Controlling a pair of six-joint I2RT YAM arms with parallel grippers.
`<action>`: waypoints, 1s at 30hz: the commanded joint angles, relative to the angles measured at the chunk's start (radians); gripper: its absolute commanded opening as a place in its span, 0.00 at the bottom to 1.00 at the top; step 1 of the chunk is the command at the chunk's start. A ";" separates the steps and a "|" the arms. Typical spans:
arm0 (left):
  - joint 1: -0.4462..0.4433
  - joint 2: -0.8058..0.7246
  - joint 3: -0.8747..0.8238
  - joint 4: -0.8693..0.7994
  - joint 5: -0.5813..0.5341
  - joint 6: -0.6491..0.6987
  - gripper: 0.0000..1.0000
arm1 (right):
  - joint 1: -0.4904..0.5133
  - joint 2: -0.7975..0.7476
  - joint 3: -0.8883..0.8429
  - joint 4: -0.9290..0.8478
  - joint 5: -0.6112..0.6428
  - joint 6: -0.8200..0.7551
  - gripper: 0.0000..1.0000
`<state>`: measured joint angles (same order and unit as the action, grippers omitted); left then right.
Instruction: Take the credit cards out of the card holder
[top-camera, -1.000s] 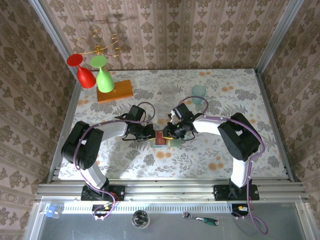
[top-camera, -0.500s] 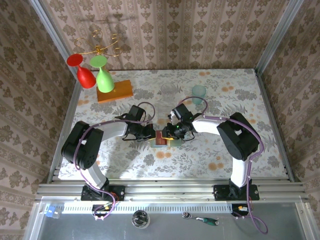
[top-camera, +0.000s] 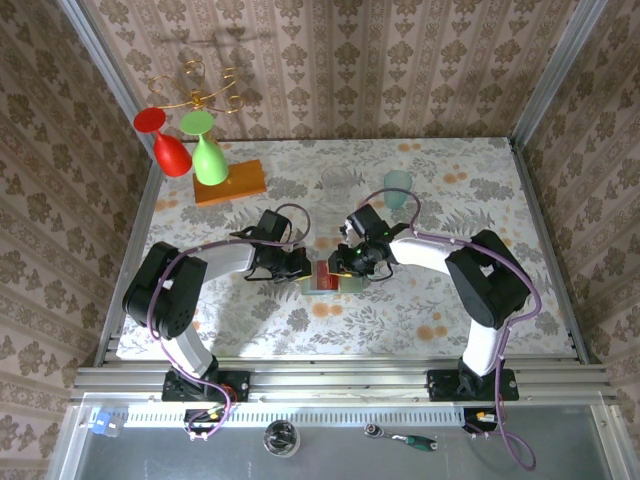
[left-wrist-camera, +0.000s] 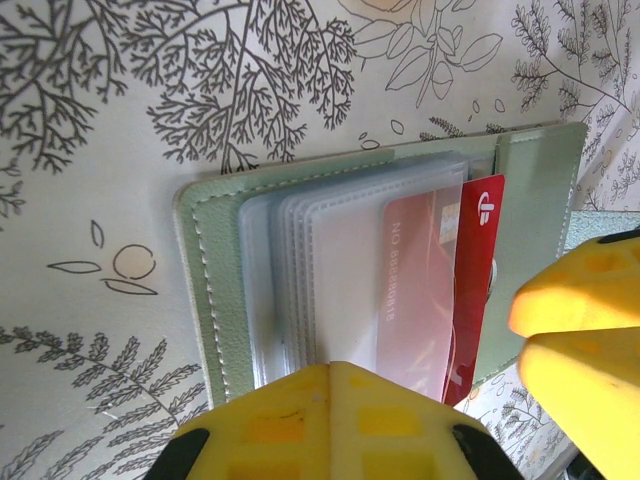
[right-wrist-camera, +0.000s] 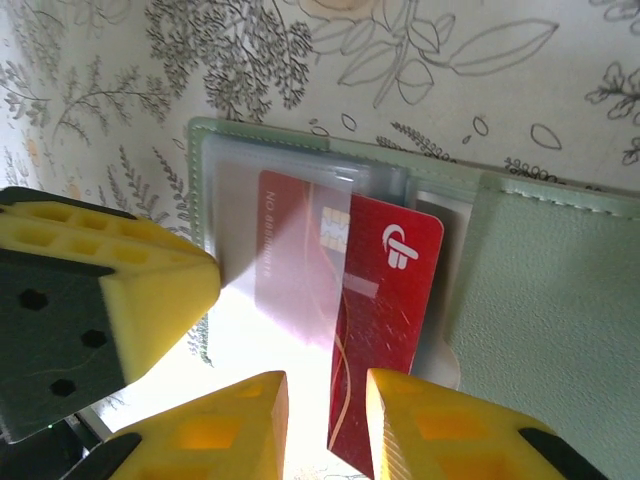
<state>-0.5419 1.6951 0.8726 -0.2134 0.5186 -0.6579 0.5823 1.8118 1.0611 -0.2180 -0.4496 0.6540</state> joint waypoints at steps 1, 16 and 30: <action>0.000 -0.029 0.038 -0.047 0.001 0.021 0.00 | -0.005 -0.039 0.000 -0.038 0.037 -0.018 0.29; -0.039 0.025 0.078 -0.055 0.011 0.025 0.00 | -0.033 -0.024 -0.056 0.035 0.014 0.035 0.29; -0.040 0.059 0.053 -0.062 -0.009 0.021 0.00 | -0.061 0.024 -0.098 0.137 -0.063 0.081 0.28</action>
<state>-0.5774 1.7290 0.9352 -0.2451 0.5190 -0.6575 0.5297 1.8103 0.9752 -0.1150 -0.4767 0.7155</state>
